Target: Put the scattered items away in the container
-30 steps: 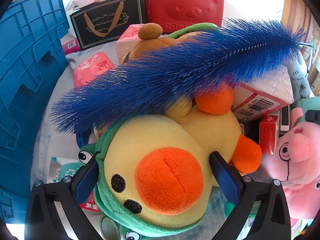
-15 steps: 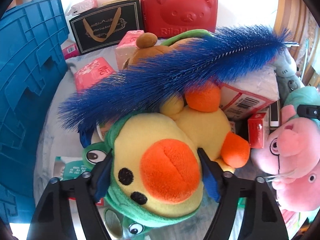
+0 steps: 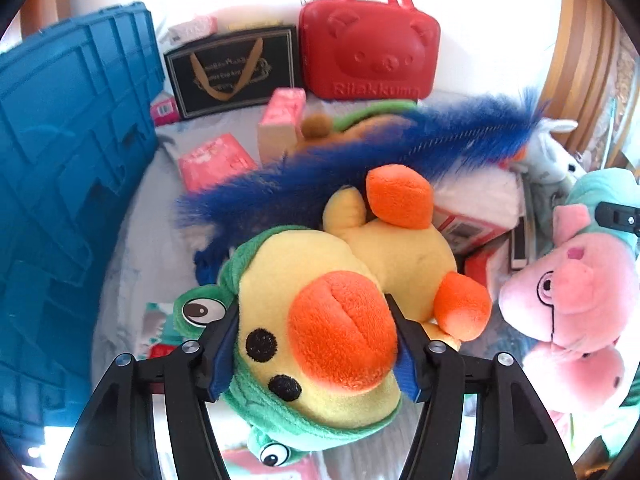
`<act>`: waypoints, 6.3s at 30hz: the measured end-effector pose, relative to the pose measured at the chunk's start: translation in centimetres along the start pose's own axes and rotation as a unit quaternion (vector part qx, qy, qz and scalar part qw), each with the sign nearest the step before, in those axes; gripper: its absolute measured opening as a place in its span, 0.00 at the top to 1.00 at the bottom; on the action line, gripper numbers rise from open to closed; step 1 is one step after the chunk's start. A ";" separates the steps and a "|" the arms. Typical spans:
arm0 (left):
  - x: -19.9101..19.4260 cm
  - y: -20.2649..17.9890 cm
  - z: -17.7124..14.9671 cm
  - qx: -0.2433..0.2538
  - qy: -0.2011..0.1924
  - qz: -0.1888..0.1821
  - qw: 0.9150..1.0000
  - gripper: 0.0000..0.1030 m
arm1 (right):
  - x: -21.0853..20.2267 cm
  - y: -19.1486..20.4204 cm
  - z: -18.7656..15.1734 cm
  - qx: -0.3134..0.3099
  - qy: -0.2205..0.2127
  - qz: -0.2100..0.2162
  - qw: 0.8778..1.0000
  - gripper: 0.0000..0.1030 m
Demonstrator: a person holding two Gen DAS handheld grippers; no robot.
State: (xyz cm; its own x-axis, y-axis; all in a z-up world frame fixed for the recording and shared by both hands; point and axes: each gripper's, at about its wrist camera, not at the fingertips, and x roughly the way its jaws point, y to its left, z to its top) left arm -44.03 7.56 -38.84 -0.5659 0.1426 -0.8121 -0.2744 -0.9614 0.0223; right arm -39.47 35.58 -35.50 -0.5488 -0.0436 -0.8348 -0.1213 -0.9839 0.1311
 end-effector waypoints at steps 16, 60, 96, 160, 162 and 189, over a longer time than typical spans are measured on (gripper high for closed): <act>-12.4 -1.1 5.2 0.000 -0.075 0.007 0.997 0.39 | -9.9 2.7 2.2 -0.042 -0.072 0.002 0.997 0.36; -24.5 1.2 7.0 0.017 -0.182 0.017 0.983 0.38 | -17.7 7.4 3.4 -0.080 -0.142 0.031 0.986 0.36; -27.6 28.2 9.2 -0.055 -0.247 0.033 0.967 0.35 | -16.9 36.8 11.3 -0.182 -0.194 0.076 0.961 0.35; -16.4 48.7 20.6 -0.097 -0.202 0.055 0.973 0.32 | -0.3 59.7 24.4 -0.280 -0.101 0.073 0.952 0.33; -16.1 48.9 20.6 -0.097 -0.201 0.055 0.973 0.31 | -0.2 59.7 24.5 -0.279 -0.100 0.073 0.952 0.33; -16.2 49.4 19.5 -0.119 -0.194 0.059 0.972 0.00 | -2.1 59.3 23.3 -0.279 -0.109 0.083 0.950 0.00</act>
State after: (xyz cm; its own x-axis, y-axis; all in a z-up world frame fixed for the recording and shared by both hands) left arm -63.58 -37.68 -13.23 -0.8460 0.0624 -0.5296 -0.0291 -0.9971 -0.0709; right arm -64.73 -18.61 -13.50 -0.6877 -0.2290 -0.6889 0.4061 -0.9079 -0.1037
